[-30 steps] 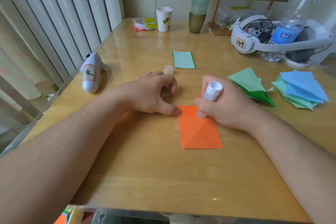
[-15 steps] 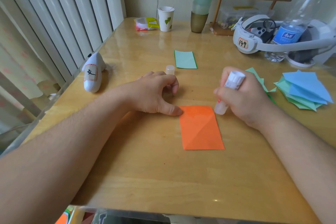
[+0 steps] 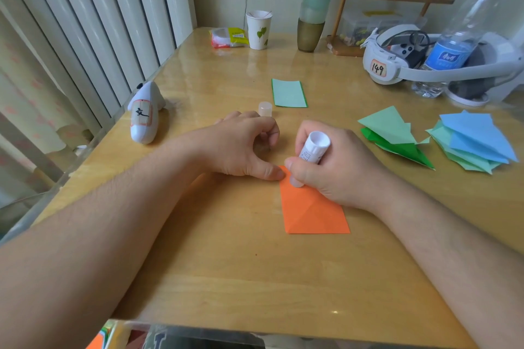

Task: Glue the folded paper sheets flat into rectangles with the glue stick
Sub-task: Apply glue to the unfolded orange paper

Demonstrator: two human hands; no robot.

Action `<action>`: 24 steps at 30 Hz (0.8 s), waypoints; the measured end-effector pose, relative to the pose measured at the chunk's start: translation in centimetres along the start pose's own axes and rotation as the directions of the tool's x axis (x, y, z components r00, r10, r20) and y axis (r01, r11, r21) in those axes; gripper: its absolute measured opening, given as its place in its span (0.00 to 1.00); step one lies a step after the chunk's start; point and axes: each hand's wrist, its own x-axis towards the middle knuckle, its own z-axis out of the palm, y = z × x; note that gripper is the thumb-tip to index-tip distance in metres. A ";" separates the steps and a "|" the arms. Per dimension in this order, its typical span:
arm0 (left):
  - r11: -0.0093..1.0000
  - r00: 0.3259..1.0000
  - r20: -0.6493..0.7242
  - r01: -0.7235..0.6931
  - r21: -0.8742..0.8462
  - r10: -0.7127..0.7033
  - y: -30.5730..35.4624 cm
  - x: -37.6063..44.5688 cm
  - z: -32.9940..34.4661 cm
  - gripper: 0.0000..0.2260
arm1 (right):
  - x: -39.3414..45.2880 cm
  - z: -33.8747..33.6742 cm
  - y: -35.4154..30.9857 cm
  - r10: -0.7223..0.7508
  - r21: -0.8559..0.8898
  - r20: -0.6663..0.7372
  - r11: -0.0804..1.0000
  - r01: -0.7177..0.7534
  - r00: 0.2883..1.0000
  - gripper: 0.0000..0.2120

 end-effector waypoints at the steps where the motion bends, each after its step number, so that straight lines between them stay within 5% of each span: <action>1: 1.000 1.000 -0.001 0.000 0.000 0.000 0.0 0.0 0.0 0.27 | 0.1 0.0 -0.1 0.012 -0.020 0.009 1.000 -0.012 1.000 0.12; 17: 1.000 1.000 0.001 -0.026 -0.004 0.026 -0.2 -0.1 0.0 0.23 | -0.7 -3.0 1.7 0.120 -0.095 0.032 0.989 -0.116 0.992 0.11; 24: 1.000 1.000 0.009 -0.001 0.006 0.001 -0.2 0.0 0.0 0.27 | -0.3 -3.3 2.5 0.053 0.071 -0.144 0.997 -0.043 0.988 0.10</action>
